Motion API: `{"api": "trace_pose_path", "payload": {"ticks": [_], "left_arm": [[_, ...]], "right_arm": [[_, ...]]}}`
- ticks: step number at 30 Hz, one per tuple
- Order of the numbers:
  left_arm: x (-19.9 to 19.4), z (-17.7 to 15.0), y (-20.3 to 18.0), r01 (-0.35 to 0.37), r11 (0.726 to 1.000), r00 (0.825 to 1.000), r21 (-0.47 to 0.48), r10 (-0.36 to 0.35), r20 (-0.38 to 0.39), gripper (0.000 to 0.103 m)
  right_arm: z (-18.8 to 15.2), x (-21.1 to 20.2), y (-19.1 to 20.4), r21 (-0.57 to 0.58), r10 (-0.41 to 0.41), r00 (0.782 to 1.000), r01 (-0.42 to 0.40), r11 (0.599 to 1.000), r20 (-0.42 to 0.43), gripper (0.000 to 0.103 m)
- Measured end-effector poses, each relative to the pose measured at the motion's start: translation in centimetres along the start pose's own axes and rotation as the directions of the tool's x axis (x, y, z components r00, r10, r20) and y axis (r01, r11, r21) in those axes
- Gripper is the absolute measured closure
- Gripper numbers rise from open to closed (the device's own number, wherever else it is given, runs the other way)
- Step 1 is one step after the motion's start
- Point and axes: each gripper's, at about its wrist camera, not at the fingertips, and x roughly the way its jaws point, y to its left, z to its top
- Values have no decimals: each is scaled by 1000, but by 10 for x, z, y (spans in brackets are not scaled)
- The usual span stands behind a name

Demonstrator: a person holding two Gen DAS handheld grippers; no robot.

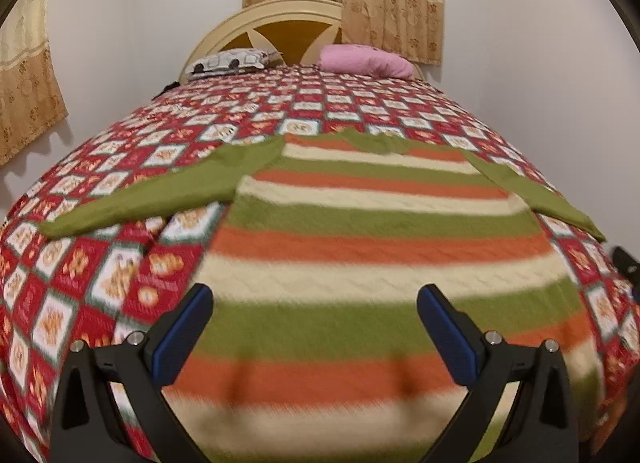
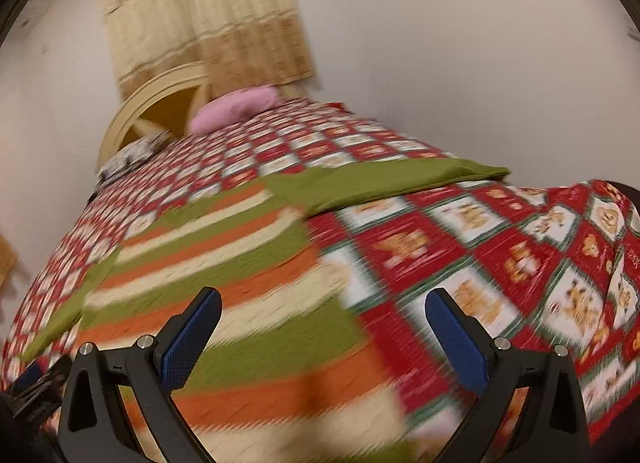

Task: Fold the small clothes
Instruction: 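Grasp the sleeve cuff nearest the right tool and fold it across the sweater body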

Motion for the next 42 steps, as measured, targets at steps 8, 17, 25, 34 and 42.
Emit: {"api": "trace_pose_path", "payload": {"ticks": [8, 17, 25, 34, 42], "left_arm": [[68, 39, 49, -114, 991, 993, -75, 114, -9, 0], [123, 34, 80, -100, 976, 985, -196, 69, -158, 0], [130, 31, 82, -117, 964, 978, -239, 71, -195, 0], [133, 32, 85, -118, 965, 977, -234, 70, -201, 0], [134, 33, 87, -109, 964, 979, -242, 61, -197, 0]], "right_arm": [[89, 90, -138, 300, -59, 994, 83, 950, -90, 29], [137, 194, -271, 656, 7, 978, 134, 743, -208, 38], [146, 252, -284, 648, -27, 973, 175, 742, -231, 60], [170, 237, -284, 637, 113, 988, -20, 771, -106, 93], [205, 189, -187, 445, 169, 982, -116, 888, -82, 94]]}}
